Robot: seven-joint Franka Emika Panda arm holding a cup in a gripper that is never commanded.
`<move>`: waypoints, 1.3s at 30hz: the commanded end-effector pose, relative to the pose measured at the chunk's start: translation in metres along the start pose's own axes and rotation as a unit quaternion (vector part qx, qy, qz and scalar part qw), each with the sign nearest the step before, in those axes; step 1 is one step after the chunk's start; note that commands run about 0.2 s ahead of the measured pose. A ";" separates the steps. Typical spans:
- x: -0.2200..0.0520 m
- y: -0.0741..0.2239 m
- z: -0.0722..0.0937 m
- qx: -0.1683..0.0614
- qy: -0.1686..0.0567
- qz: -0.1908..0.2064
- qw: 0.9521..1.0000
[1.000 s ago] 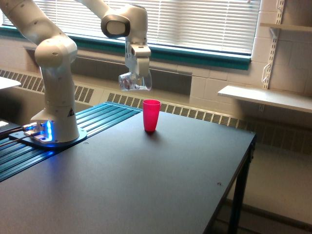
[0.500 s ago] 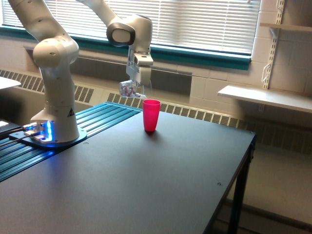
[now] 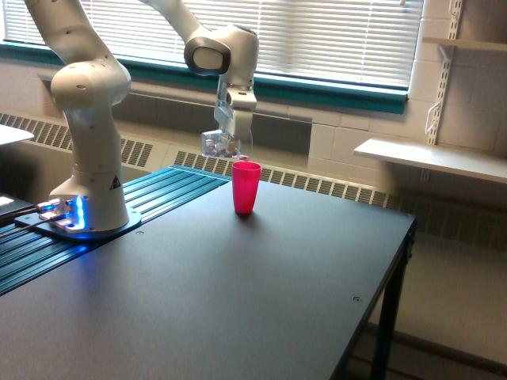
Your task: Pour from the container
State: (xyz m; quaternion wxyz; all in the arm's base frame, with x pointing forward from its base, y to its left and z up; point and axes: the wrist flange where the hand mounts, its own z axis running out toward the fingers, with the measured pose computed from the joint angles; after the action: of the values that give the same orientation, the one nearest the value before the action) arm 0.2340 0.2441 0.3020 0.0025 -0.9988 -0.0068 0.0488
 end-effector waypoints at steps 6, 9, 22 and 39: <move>0.006 -0.007 -0.009 0.006 0.005 0.018 1.000; 0.003 -0.006 -0.008 0.009 -0.001 0.022 1.000; -0.010 -0.002 -0.004 0.004 0.009 0.008 1.000; -0.020 0.009 0.000 -0.032 -0.003 0.017 0.999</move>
State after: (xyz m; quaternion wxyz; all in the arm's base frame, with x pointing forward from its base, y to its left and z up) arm 0.2145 0.2375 0.3032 -0.0161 -0.9986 -0.0068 0.0509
